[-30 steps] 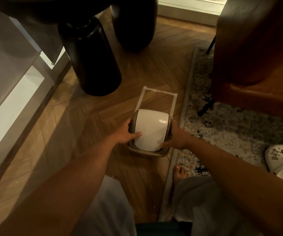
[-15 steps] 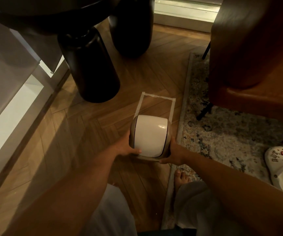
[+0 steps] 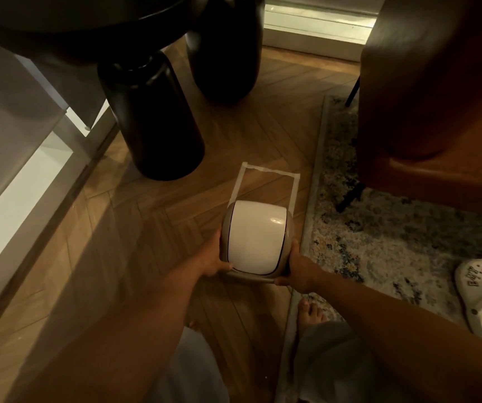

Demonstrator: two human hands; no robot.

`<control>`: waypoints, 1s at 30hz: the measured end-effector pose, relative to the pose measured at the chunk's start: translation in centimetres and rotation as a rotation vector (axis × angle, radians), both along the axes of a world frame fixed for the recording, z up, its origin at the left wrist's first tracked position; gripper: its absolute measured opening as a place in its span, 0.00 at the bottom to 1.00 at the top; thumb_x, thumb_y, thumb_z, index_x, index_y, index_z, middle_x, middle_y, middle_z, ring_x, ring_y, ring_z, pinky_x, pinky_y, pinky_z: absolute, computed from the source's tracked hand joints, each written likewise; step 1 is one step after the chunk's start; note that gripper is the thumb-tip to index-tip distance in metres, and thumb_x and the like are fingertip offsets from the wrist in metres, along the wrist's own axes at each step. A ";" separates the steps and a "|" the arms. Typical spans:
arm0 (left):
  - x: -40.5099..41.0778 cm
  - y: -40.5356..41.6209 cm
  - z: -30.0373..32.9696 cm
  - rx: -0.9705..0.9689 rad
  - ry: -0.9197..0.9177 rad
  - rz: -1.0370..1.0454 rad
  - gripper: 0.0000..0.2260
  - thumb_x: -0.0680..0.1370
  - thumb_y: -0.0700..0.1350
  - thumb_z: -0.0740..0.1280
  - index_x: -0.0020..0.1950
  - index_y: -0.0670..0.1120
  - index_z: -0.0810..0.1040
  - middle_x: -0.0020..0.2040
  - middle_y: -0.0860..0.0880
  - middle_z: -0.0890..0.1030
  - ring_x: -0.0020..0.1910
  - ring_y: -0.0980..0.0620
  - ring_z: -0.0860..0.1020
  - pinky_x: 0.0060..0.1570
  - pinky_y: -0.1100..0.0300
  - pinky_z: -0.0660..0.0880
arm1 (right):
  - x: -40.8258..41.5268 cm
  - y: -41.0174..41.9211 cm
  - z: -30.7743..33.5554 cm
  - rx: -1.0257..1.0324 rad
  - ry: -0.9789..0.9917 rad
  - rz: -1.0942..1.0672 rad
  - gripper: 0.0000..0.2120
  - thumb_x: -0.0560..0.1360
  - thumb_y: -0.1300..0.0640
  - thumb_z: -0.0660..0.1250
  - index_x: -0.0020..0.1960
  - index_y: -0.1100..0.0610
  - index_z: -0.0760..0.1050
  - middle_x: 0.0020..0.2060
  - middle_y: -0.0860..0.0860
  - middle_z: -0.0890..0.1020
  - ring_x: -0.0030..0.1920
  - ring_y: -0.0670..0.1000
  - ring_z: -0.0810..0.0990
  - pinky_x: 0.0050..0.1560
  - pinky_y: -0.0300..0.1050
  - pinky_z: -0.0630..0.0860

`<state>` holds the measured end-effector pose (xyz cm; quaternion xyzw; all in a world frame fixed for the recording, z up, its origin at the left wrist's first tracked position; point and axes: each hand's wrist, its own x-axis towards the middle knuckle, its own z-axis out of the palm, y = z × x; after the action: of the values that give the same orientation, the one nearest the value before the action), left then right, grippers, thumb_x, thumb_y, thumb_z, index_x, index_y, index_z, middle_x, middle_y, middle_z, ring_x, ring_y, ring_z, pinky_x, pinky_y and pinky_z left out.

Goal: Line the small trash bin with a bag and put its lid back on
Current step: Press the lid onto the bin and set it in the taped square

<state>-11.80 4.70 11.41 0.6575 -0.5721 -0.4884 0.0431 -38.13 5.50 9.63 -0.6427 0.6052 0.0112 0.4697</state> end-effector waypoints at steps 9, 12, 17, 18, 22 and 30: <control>0.8 -1.7 -1.3 -0.004 0.005 0.025 0.46 0.70 0.44 0.78 0.80 0.48 0.53 0.78 0.45 0.63 0.77 0.44 0.61 0.74 0.47 0.60 | 0.0 -2.0 0.1 -0.018 -0.087 0.023 0.64 0.66 0.58 0.82 0.78 0.56 0.32 0.75 0.55 0.64 0.73 0.55 0.67 0.62 0.37 0.64; 0.8 -2.7 -1.3 -0.013 0.028 0.051 0.46 0.71 0.45 0.77 0.80 0.47 0.52 0.79 0.45 0.61 0.77 0.44 0.60 0.74 0.48 0.59 | -0.6 -3.4 0.3 -0.005 -0.119 0.044 0.63 0.67 0.58 0.81 0.79 0.56 0.32 0.75 0.53 0.64 0.73 0.54 0.66 0.63 0.38 0.65; 0.5 -4.3 -1.0 -0.054 0.057 0.067 0.45 0.71 0.44 0.77 0.80 0.46 0.53 0.79 0.45 0.61 0.77 0.44 0.60 0.74 0.50 0.59 | -1.3 -5.2 -0.3 -0.030 -0.152 0.021 0.62 0.66 0.60 0.81 0.80 0.53 0.35 0.74 0.51 0.65 0.72 0.52 0.67 0.63 0.40 0.69; 0.3 -4.7 -1.0 -0.065 0.070 0.073 0.45 0.71 0.43 0.77 0.80 0.46 0.53 0.79 0.45 0.61 0.77 0.44 0.60 0.74 0.51 0.59 | -1.4 -5.5 -0.3 -0.048 -0.156 0.009 0.62 0.67 0.61 0.80 0.80 0.52 0.35 0.73 0.51 0.65 0.71 0.52 0.68 0.61 0.37 0.70; 0.2 -5.8 -1.1 -0.126 0.085 0.072 0.48 0.69 0.46 0.79 0.81 0.48 0.53 0.79 0.46 0.61 0.78 0.46 0.60 0.74 0.51 0.60 | -1.7 -6.1 -0.8 -0.089 -0.208 -0.051 0.60 0.68 0.65 0.78 0.79 0.44 0.35 0.74 0.50 0.66 0.72 0.52 0.68 0.58 0.33 0.73; -1.6 -8.1 -3.2 -0.163 0.077 0.100 0.48 0.69 0.41 0.78 0.81 0.49 0.52 0.79 0.44 0.61 0.77 0.44 0.60 0.73 0.51 0.59 | -1.9 -7.5 -2.3 -0.134 -0.210 -0.117 0.61 0.69 0.62 0.78 0.80 0.46 0.32 0.76 0.50 0.66 0.74 0.53 0.66 0.70 0.52 0.70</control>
<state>-13.44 -3.39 8.24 0.6604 -0.5742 -0.4624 0.1428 -40.05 -1.98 7.36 -0.6339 0.5884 -0.1242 0.4863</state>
